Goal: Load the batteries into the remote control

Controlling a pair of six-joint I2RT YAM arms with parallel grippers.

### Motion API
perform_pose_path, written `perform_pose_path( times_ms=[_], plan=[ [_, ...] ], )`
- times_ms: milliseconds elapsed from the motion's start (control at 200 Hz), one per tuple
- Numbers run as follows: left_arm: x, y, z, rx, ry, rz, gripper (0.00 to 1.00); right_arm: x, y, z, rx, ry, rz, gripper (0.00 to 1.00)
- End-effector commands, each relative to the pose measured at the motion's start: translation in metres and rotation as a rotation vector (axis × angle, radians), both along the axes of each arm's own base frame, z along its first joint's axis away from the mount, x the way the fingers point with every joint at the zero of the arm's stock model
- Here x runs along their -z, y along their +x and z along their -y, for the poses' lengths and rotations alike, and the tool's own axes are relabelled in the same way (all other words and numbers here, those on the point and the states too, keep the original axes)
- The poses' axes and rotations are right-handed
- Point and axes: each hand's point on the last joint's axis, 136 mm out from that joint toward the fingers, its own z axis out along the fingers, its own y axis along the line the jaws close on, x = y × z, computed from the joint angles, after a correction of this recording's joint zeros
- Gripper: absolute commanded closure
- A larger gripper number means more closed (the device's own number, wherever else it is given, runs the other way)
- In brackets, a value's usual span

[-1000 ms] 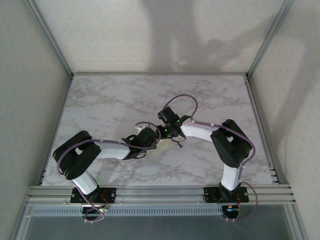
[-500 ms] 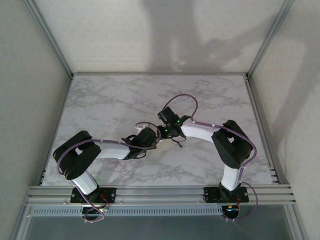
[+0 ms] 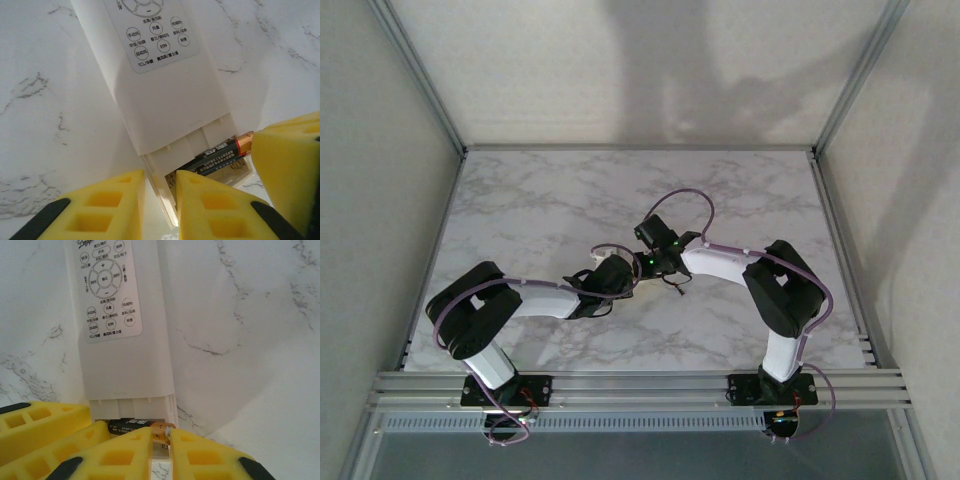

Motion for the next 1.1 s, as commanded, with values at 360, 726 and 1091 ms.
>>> perform_pose_path(
  times_ms=[360, 726, 1091],
  plan=[
    [0.003, -0.013, 0.003, 0.042, 0.0, -0.026, 0.77, 0.0, -0.023, -0.039, -0.087, 0.133, -0.108, 0.84],
    [0.003, -0.012, 0.007, 0.056, -0.01, -0.024, 0.77, 0.004, -0.031, -0.057, -0.104, 0.196, -0.162, 0.85],
    [-0.003, -0.011, 0.004, 0.038, -0.002, -0.011, 0.76, 0.016, -0.026, -0.04, -0.032, 0.087, -0.137, 0.85]
  ],
)
